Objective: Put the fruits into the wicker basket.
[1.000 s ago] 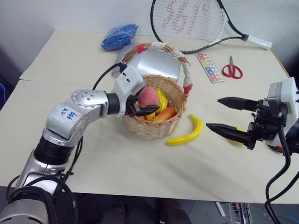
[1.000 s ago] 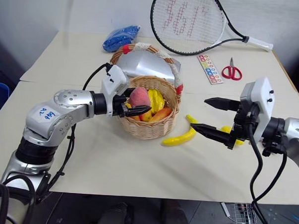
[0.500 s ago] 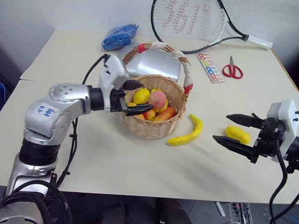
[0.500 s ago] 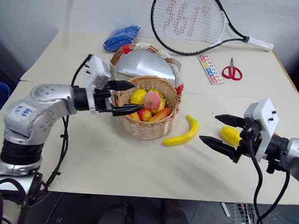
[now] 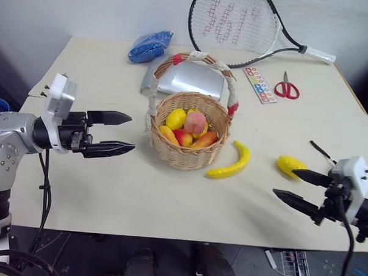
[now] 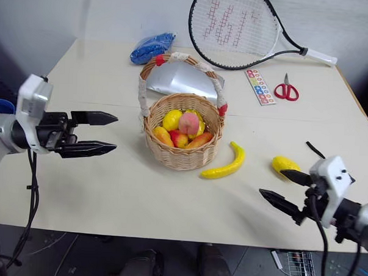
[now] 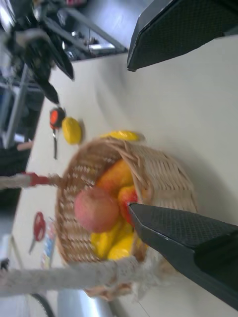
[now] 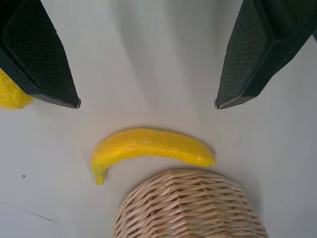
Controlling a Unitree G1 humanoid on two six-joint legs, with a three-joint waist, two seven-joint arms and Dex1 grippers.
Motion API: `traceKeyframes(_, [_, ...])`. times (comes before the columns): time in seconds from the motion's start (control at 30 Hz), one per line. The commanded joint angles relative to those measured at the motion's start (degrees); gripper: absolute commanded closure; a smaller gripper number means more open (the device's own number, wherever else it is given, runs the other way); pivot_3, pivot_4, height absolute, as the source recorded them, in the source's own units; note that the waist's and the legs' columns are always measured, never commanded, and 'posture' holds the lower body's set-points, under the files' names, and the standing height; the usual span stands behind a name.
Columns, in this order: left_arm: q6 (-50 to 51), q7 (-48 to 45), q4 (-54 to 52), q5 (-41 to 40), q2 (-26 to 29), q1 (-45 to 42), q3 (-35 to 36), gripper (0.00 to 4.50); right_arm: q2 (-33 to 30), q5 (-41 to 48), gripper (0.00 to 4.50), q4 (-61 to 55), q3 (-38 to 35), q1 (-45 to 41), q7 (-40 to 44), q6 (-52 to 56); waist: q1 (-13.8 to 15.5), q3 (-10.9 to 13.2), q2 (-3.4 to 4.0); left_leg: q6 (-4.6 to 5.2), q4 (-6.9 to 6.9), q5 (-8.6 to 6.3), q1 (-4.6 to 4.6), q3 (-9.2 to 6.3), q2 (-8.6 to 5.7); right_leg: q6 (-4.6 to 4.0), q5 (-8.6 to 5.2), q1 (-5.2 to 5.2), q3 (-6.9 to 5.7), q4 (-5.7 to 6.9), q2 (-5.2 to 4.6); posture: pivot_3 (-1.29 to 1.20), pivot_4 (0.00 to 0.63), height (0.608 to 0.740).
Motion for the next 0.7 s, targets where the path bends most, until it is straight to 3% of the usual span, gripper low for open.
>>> traceKeyframes(0.03, [0.31, -1.82, -3.62, -2.71, -0.06, -2.92, -1.63, 0.05, 2.47, -0.68, 0.00, 1.32, 4.09, -5.87, -7.86, 2.86, -0.03, 0.00, 0.01, -0.02, 0.00, 0.01, 0.00, 0.02, 0.00, 0.00, 0.00, -0.01, 0.01, 0.00, -0.01, 0.00, 0.150, 0.740])
traceKeyframes(0.3, [-3.13, -3.40, -2.50, 0.09, -3.41, -9.32, -8.15, 0.05, 15.99, -11.32, 0.00, 7.21, 20.01, -22.38, -27.92, 6.64, -0.48, -0.01, 0.01, -0.41, -0.05, 0.24, -0.17, 0.13, 0.01, -0.11, -0.05, -0.42, 0.13, 0.24, 0.08, 0.00, 0.150, 0.740])
traceKeyframes(0.43, [-4.20, -2.11, -2.04, 1.54, -4.86, -10.72, -9.71, 0.05, 23.38, -12.75, 0.00, 10.79, 20.20, -27.26, -34.87, 9.63, -0.57, -0.01, 0.01, -0.44, -0.10, 0.25, -0.23, 0.15, 0.04, -0.18, -0.10, -0.52, 0.12, 0.26, 0.11, 0.00, 0.150, 0.740])
traceKeyframes(0.7, [-4.50, -0.79, -2.04, 1.75, -5.28, -10.83, -9.54, 0.05, 24.31, -17.39, 0.00, 10.33, 26.12, -28.85, -37.28, 16.93, -0.53, -0.01, 0.01, -0.42, -0.05, 0.25, -0.29, 0.16, 0.04, -0.17, -0.10, -0.57, 0.11, 0.32, 0.06, 0.00, 0.150, 0.740])
